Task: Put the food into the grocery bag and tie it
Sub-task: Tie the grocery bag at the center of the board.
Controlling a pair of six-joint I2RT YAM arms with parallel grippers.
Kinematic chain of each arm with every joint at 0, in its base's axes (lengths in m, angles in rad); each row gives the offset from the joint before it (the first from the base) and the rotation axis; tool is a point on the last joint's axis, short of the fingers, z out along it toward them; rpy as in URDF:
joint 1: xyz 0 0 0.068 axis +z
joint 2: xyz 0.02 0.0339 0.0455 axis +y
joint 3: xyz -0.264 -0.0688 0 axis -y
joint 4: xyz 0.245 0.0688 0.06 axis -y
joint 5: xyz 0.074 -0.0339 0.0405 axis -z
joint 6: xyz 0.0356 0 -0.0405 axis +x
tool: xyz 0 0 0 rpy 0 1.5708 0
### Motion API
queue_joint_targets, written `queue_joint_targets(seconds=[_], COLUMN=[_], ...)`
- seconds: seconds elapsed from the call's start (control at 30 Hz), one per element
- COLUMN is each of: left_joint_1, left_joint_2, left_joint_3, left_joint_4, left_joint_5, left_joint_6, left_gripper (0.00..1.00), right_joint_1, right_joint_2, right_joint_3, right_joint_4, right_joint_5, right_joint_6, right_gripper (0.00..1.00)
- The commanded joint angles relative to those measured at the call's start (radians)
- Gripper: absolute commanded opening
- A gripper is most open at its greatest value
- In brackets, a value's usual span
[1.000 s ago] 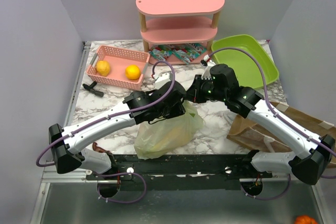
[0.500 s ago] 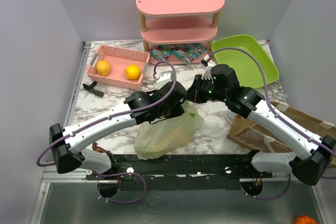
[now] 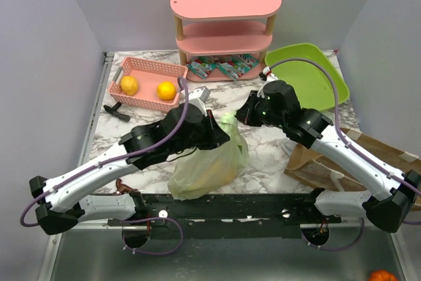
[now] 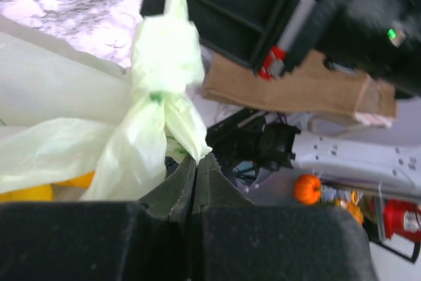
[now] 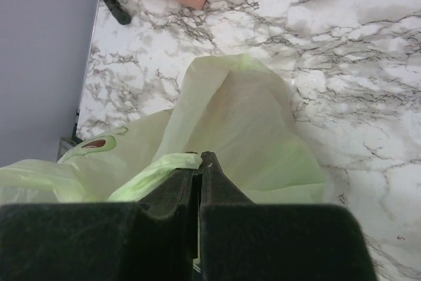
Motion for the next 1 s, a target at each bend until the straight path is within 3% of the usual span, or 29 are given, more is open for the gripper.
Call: queue_joint_targets(seconds=[0.0, 0.23, 0.57, 0.97], left_joint_1=[-0.007, -0.004, 0.054, 0.065], left_joint_2=[-0.136, -0.275, -0.394, -0.632], left_joint_3=[-0.099, -0.192, -0.12, -0.202], left_joint_4=[0.161, 0.295, 0.107, -0.055], left_joint_5=[0.193, 0.405, 0.353, -0.082], left_joint_6=[0.095, 0.189, 0.274, 0.25], left_gripper=[0.0, 0.0, 0.0, 0.0], right_joint_1=[0.005, 0.005, -0.008, -0.11], right_joint_2=[0.0, 0.023, 0.092, 0.047], right_joint_3=[0.042, 0.046, 0.134, 0.095], right_joint_4=[-0.019, -0.012, -0.013, -0.034], right_joint_5=[0.157, 0.28, 0.489, 0.557], right_joint_6=[0.047, 0.091, 0.073, 0.067], right_gripper=[0.01, 0.01, 0.01, 0.01])
